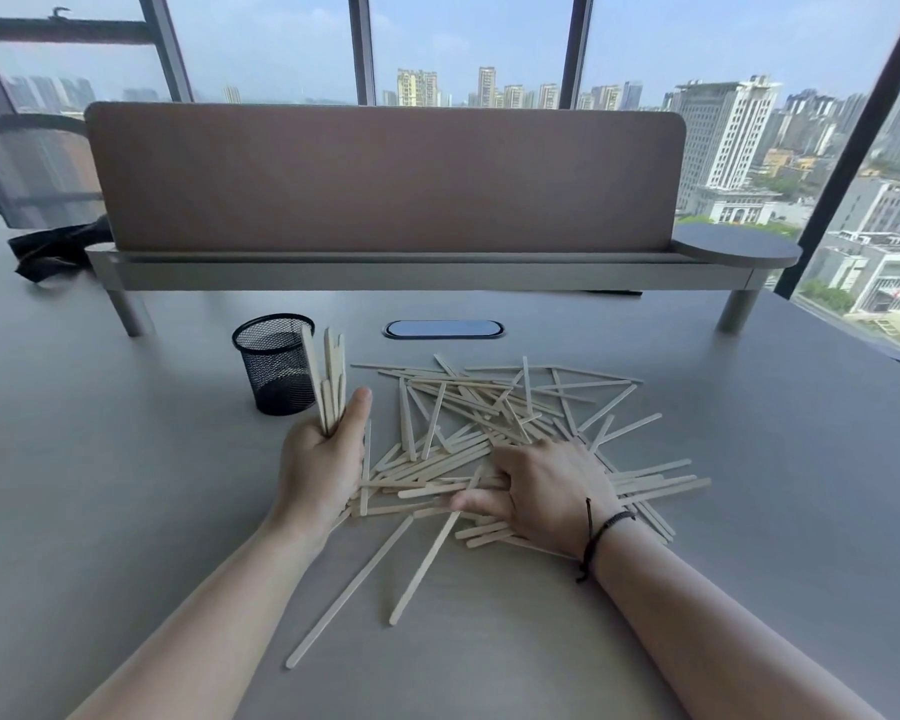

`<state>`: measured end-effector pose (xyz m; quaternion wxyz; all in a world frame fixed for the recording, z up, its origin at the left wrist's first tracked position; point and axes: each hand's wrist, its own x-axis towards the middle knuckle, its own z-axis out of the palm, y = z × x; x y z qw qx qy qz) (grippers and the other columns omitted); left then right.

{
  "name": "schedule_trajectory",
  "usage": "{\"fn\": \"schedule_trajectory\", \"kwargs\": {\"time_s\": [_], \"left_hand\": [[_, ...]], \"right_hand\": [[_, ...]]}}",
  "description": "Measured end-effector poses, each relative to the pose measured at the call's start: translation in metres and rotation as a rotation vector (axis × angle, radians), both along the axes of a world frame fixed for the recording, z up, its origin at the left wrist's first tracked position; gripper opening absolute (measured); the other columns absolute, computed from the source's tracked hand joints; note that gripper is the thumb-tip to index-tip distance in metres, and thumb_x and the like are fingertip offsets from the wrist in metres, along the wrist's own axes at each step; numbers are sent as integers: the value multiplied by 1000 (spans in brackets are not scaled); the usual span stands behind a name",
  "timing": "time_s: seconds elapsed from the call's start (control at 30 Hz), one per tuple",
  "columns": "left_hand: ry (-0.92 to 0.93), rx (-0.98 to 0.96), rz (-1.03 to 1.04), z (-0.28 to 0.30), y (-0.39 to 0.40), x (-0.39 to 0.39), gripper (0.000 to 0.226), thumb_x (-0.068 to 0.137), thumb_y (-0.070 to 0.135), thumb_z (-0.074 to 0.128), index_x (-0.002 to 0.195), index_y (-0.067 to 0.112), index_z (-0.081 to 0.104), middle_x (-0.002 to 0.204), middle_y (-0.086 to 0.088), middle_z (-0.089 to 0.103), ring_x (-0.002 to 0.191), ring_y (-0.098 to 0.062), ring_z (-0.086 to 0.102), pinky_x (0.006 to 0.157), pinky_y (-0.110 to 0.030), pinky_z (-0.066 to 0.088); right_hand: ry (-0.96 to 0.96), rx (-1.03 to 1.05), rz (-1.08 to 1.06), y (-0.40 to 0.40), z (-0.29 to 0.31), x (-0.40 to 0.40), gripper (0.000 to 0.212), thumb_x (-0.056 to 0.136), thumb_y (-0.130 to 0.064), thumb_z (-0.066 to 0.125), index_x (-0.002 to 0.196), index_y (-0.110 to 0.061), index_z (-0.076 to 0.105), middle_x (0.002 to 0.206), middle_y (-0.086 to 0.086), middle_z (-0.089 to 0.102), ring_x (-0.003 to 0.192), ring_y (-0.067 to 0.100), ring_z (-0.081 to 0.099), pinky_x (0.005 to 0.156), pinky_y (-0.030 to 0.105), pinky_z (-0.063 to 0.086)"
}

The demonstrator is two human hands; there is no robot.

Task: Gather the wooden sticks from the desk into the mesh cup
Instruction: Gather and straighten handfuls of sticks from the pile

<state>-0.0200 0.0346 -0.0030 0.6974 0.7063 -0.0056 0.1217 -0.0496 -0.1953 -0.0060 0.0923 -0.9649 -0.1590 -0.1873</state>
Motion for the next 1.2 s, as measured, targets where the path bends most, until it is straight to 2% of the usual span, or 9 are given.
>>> {"fn": "schedule_trajectory", "kwargs": {"time_s": [0.3, 0.37, 0.47, 0.53, 0.7, 0.8, 0.93, 1.1, 1.2], "left_hand": [[-31, -15, -22, 3, -3, -3, 58, 100, 40, 57, 62, 19, 19, 51, -2, 21, 47, -16, 19, 51, -41, 14], [-55, 14, -24, 3, -2, -4, 62, 100, 43, 57, 57, 12, 22, 51, -7, 24, 48, -18, 22, 50, -38, 17], [-72, 62, 2, 4, -2, -6, 77, 95, 53, 54, 54, -8, 31, 47, -14, 35, 45, -22, 30, 46, -29, 29], [-69, 38, 0, 4, -2, -5, 78, 94, 55, 54, 54, -8, 32, 45, -14, 38, 45, -25, 32, 51, -34, 35], [-54, 17, -42, 4, -2, -7, 89, 84, 71, 56, 57, -10, 31, 46, -17, 36, 44, -27, 34, 52, -40, 35], [-58, 20, -51, 4, -3, -7, 82, 83, 69, 57, 54, -3, 31, 44, -14, 35, 44, -25, 33, 51, -41, 33], [-62, 31, -57, 3, -5, -8, 74, 81, 70, 57, 50, 6, 36, 43, -11, 33, 43, -22, 33, 51, -39, 31], [-63, 64, -84, 2, -6, -9, 73, 83, 71, 55, 47, 10, 34, 44, -10, 32, 44, -22, 31, 50, -39, 29], [-70, -18, -143, 4, -8, -11, 67, 89, 66, 57, 59, 7, 56, 49, -6, 27, 44, -17, 24, 49, -33, 22]], "right_hand": [[8, 11, -19, 1, 4, -1, 96, 48, -106, 31, 62, -11, 37, 46, 0, 40, 51, 29, 43, 48, 33, 33], [6, 12, -13, 0, 6, 0, 88, 53, -99, 42, 62, -12, 37, 46, -1, 38, 50, 29, 42, 47, 33, 34], [-46, 56, 16, 1, 15, 4, 48, 67, -63, 48, 60, -15, 41, 46, 0, 37, 50, 30, 41, 46, 29, 34], [-81, 164, 41, 2, 24, 3, 35, 69, -46, 51, 57, -18, 34, 43, 1, 28, 49, 29, 33, 44, 27, 33], [-41, 517, 112, 14, 57, -4, 55, 87, -41, 71, 55, -9, 40, 45, 6, 34, 45, 22, 29, 41, 31, 28], [24, 833, 187, 27, 86, -11, 56, 90, -42, 64, 51, -18, 33, 43, -9, 27, 42, 10, 23, 43, 29, 20], [60, 1198, 277, 38, 102, -5, 64, 96, -40, 57, 50, -4, 30, 44, 4, 27, 38, 15, 21, 41, 23, 17], [215, 1478, 228, 47, 82, 4, 63, 98, -41, 54, 46, -21, 25, 39, 2, 23, 32, 14, 21, 40, 23, 21], [295, 1560, 235, 48, 72, 2, 62, 96, -46, 56, 51, -22, 20, 42, 2, 17, 31, 12, 18, 41, 26, 12]]}}
